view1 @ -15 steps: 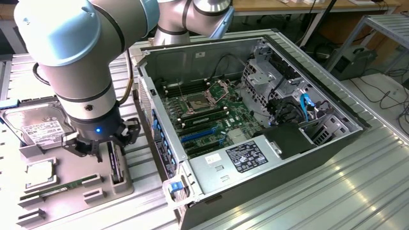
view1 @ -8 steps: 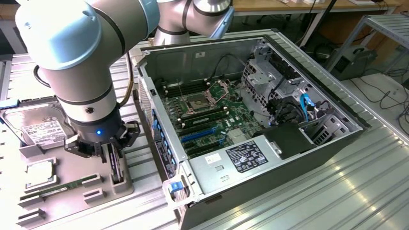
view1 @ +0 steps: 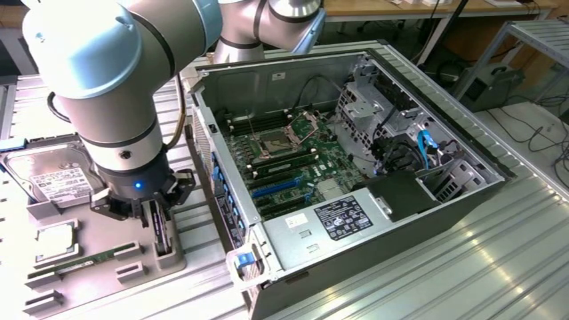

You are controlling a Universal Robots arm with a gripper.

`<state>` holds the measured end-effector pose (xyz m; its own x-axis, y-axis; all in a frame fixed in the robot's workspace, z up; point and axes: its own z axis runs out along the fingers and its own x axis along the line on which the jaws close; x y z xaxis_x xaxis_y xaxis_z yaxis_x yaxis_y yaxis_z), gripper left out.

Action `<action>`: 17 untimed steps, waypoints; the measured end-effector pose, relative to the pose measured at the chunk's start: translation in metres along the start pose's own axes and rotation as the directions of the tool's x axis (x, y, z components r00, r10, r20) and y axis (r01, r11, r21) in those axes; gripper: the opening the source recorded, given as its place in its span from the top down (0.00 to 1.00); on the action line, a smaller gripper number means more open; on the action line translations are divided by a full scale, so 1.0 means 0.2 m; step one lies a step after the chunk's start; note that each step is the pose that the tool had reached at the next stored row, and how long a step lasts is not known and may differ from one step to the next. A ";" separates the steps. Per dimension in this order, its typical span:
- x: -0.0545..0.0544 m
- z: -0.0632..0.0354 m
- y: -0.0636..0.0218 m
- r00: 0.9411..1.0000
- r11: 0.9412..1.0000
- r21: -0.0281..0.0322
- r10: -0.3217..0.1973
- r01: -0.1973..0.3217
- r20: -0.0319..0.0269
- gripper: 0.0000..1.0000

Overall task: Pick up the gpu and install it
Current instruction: 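Pick up the gpu and move the gpu toward the slot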

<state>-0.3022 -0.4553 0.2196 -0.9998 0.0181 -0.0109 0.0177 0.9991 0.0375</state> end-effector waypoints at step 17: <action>-0.01 0.000 0.000 1.000 1.000 0.001 0.000 0.000 0.000 0.62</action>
<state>-0.3002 -0.4553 0.2196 -0.9998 0.0181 -0.0108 0.0177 0.9992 0.0367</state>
